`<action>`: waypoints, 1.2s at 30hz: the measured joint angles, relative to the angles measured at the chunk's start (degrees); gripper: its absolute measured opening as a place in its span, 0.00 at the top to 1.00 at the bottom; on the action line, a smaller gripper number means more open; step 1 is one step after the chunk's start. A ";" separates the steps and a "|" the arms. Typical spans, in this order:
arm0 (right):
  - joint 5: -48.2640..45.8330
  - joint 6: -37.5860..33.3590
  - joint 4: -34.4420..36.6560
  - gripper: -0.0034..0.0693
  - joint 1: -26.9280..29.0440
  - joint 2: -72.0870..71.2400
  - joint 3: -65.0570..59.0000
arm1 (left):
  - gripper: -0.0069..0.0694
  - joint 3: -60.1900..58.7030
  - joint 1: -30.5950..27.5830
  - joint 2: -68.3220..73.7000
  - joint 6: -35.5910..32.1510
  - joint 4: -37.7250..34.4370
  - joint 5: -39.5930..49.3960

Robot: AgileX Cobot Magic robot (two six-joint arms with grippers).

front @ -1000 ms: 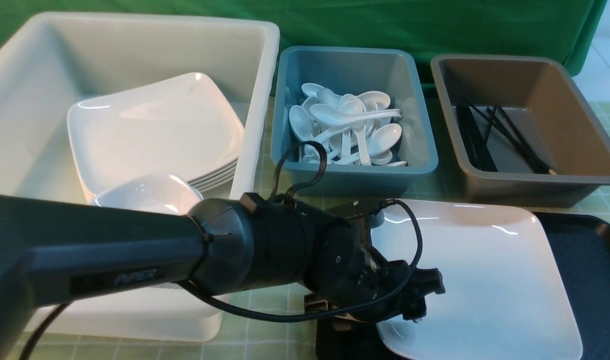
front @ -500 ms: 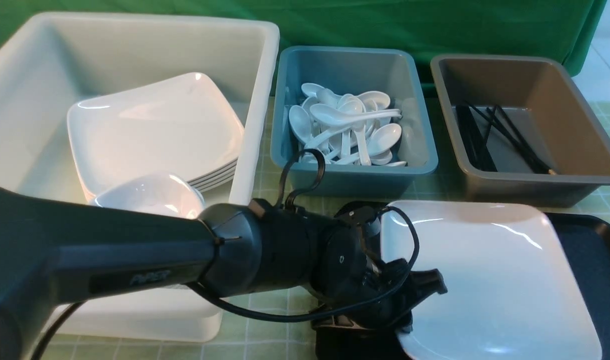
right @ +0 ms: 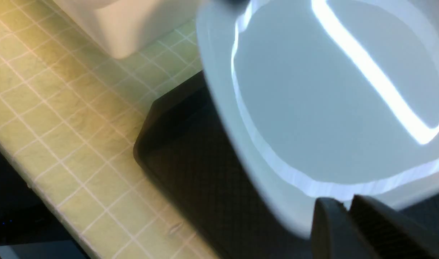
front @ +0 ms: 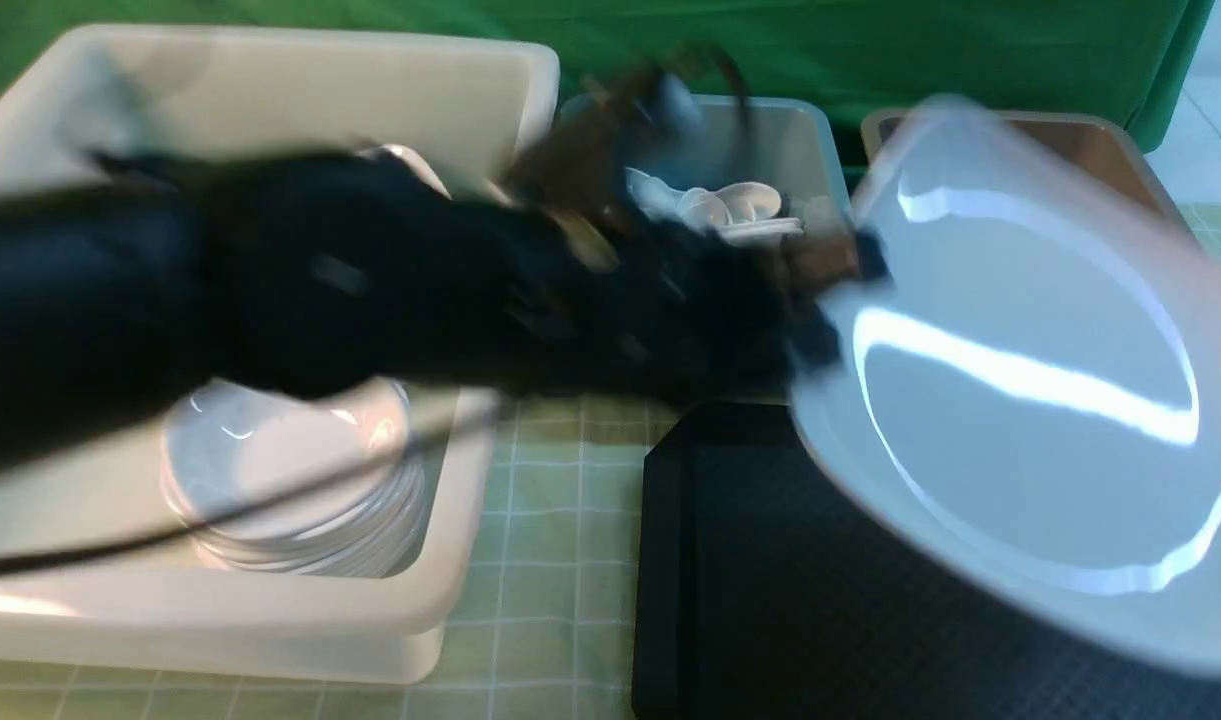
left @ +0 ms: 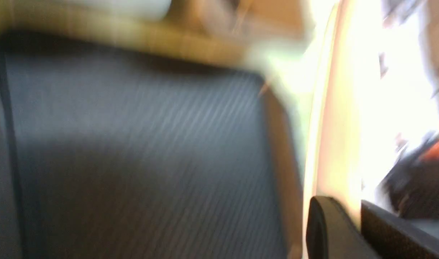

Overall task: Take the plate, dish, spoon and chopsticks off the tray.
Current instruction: Use the left arm to put the plate into the large storage box on the left

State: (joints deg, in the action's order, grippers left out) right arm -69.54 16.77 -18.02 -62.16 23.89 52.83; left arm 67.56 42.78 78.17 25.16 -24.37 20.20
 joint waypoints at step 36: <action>3.03 1.71 -0.12 0.85 -0.01 0.00 0.00 | 0.89 -0.01 -59.46 14.87 -16.61 -16.47 8.74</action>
State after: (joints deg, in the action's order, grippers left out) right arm -66.51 18.48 -18.14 -62.17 23.89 52.83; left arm 67.55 -16.68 93.03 8.55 -40.84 28.94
